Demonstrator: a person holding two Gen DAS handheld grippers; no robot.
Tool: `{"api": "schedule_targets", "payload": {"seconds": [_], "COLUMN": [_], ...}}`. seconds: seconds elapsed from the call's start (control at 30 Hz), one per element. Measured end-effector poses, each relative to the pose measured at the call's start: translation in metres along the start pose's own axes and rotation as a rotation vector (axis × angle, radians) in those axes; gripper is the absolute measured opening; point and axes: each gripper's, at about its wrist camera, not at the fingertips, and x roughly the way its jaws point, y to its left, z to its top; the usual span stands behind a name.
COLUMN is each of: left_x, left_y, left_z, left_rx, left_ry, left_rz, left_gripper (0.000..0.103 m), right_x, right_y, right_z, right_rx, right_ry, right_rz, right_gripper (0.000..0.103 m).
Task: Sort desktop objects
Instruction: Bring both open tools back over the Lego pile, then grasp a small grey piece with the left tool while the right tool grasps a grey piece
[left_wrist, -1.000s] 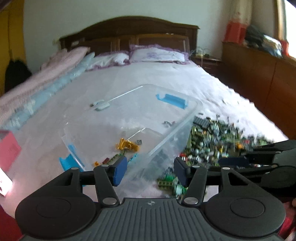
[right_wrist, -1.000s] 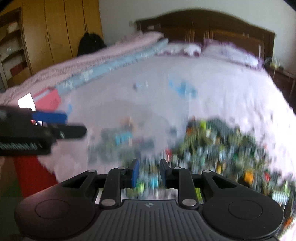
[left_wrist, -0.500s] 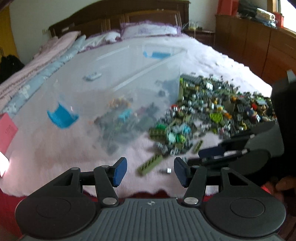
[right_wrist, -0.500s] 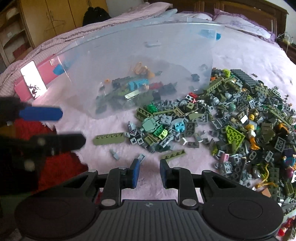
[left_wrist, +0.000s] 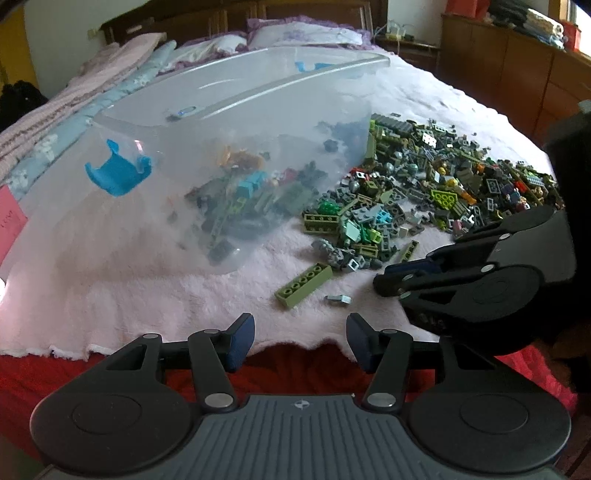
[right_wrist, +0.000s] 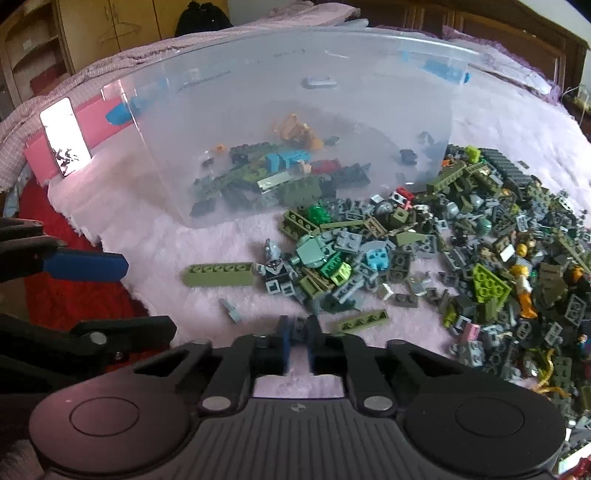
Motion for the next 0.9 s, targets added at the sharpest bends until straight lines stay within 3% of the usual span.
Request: {"api": "schedule_targets", "payload": {"seconds": [0.17,0.37,0.53,0.6,0.7,0.9], "left_x": [0.009,0.038,0.05,0.053,0.054,0.052], "left_y": [-0.012,-0.024,-0.022,-0.022,-0.021,-0.02], "left_z": [0.003,0.008,0.009,0.008,0.005,0.001], "left_rx": [0.036,0.025,0.004,0.011,0.025,0.055], "left_ry": [-0.001,0.037,0.033,0.028,0.013,-0.001], "left_rz": [-0.048,-0.09,-0.078,-0.076,-0.087,-0.095], "left_gripper": [0.055,0.045,0.039,0.033,0.031,0.026], "right_x": [-0.016,-0.031,-0.035,-0.034,-0.033,-0.018], "right_y": [-0.012,-0.036,-0.04,-0.038,-0.034,-0.021], "right_z": [-0.012,-0.029,-0.035,-0.035,-0.031,-0.017], "right_rx": [0.015,0.115,0.14,0.139,0.127,0.079], "right_ry": [-0.012,-0.012,-0.019,-0.025,-0.04,-0.042], "right_rz": [-0.054,-0.082,-0.078,-0.071,-0.035,0.018], "right_gripper": [0.008,0.008,0.01,0.015,0.018,0.017]}}
